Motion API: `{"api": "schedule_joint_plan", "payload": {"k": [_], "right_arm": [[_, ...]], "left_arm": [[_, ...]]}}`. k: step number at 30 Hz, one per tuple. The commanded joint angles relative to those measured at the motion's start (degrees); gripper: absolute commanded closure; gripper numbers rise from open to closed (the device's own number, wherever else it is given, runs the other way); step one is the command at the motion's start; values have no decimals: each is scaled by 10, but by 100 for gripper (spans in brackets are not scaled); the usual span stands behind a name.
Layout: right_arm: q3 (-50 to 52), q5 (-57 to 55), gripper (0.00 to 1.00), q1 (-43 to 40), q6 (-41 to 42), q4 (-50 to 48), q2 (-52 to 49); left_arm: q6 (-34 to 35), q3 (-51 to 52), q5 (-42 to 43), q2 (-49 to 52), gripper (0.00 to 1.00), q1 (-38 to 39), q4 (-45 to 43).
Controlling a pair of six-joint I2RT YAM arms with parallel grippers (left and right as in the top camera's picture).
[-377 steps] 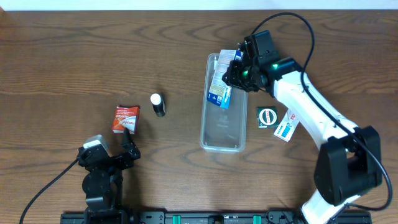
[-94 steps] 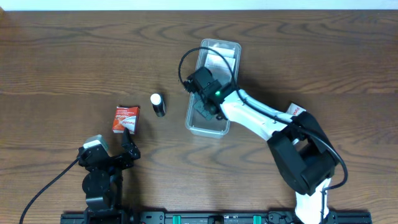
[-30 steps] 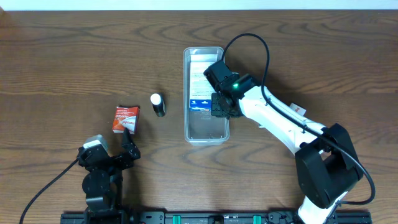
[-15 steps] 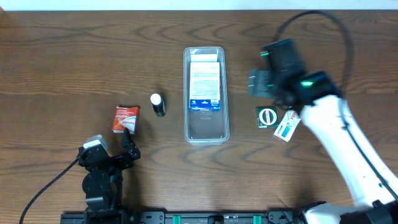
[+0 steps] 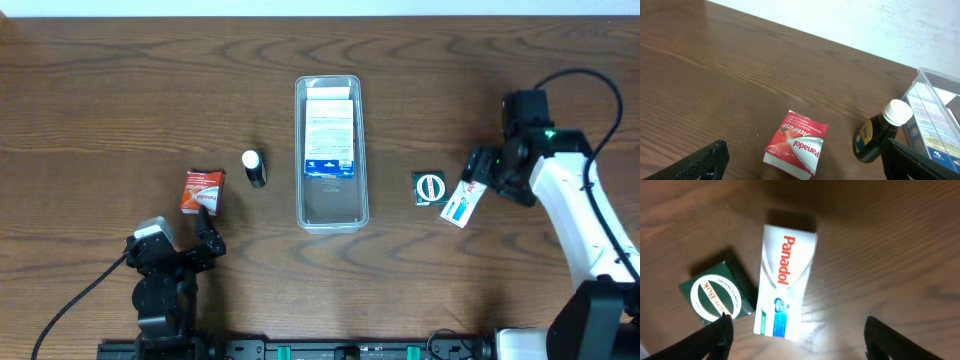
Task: Pack container
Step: 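Grasp the white Panadol box with the right gripper, then carry the white Panadol box into the container and release it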
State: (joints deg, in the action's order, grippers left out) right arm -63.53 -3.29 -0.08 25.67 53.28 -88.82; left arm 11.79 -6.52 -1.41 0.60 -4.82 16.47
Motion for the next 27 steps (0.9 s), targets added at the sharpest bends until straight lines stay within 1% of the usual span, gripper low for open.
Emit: {"api": "schedule_joint_plan", "payload": {"k": [1, 4, 8, 12, 15, 20, 22, 24, 25, 27], "right_arm": [[31, 38, 21, -2, 21, -33, -3], [63, 55, 25, -2, 51, -67, -5], [89, 55, 25, -2, 84, -101, -18], [93, 59, 24, -2, 86, -130, -51], [93, 68, 25, -2, 86, -149, -83], [93, 67, 39, -2, 86, -158, -109], [93, 66, 42, -2, 86, -162, -108], [93, 65, 52, -2, 86, -163, -108], [93, 65, 56, -2, 86, -163, -108], [92, 66, 59, -2, 85, -162, -108]], "left_arm": [[-1, 13, 6, 0, 2, -1, 5], [-1, 13, 6, 0, 2, -1, 5], [-1, 13, 6, 0, 2, -1, 5], [-1, 13, 6, 0, 2, -1, 5], [-1, 13, 6, 0, 2, -1, 5], [-1, 13, 6, 0, 2, -1, 5], [-1, 13, 6, 0, 2, -1, 5], [-1, 13, 6, 0, 2, -1, 5], [-1, 13, 6, 0, 2, -1, 5], [-1, 13, 6, 0, 2, -1, 5]]}}
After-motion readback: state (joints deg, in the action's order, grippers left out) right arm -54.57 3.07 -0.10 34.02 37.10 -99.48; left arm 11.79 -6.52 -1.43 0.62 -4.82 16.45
